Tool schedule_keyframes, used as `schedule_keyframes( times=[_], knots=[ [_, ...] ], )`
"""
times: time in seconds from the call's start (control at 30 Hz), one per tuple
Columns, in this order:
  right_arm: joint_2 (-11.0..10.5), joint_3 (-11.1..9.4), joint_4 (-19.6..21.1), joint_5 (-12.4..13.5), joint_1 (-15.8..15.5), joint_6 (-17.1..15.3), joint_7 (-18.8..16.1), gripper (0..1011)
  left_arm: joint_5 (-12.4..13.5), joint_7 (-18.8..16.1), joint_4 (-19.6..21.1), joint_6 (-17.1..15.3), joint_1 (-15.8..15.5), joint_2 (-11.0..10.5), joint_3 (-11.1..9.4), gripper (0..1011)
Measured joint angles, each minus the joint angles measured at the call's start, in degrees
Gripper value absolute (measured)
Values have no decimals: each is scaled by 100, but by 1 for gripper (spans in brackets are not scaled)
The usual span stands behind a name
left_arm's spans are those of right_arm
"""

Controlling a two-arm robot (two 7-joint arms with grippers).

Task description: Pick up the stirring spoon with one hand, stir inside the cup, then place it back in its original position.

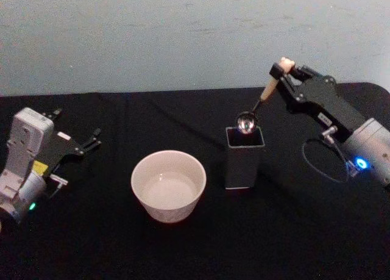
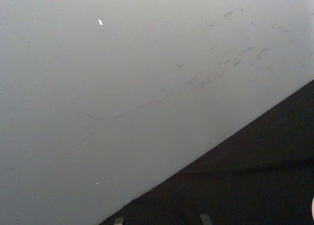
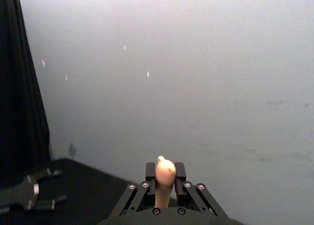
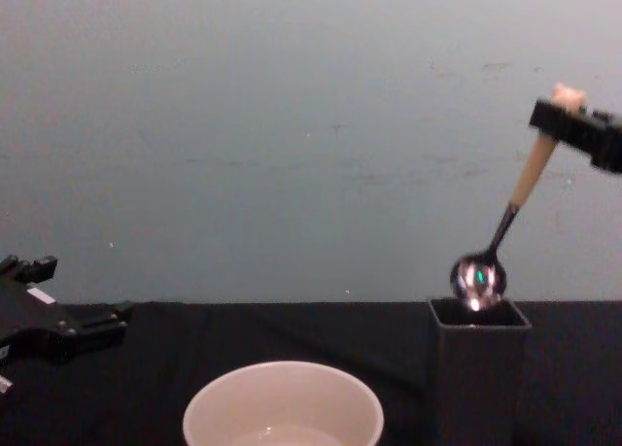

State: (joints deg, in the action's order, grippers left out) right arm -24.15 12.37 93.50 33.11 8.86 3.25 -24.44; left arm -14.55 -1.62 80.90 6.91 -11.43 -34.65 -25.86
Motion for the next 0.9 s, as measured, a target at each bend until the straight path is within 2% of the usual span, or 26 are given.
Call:
schedule_keyframes(
  times=[0.27, 0.43, 0.67, 0.9],
  knots=[
    [161, 71, -57, 171, 273, 118, -29, 222, 0, 0, 0, 0, 0, 0, 0, 1001],
    [276, 304, -197, 176, 506, 136, -87, 222, 0, 0, 0, 0, 0, 0, 0, 1001],
    [363, 790, -393, -119, 743, 60, -167, 222, 0, 0, 0, 0, 0, 0, 0, 1001],
    [396, 1176, -497, -421, 828, 36, -274, 222, 0, 0, 0, 0, 0, 0, 0, 1001]
  ],
)
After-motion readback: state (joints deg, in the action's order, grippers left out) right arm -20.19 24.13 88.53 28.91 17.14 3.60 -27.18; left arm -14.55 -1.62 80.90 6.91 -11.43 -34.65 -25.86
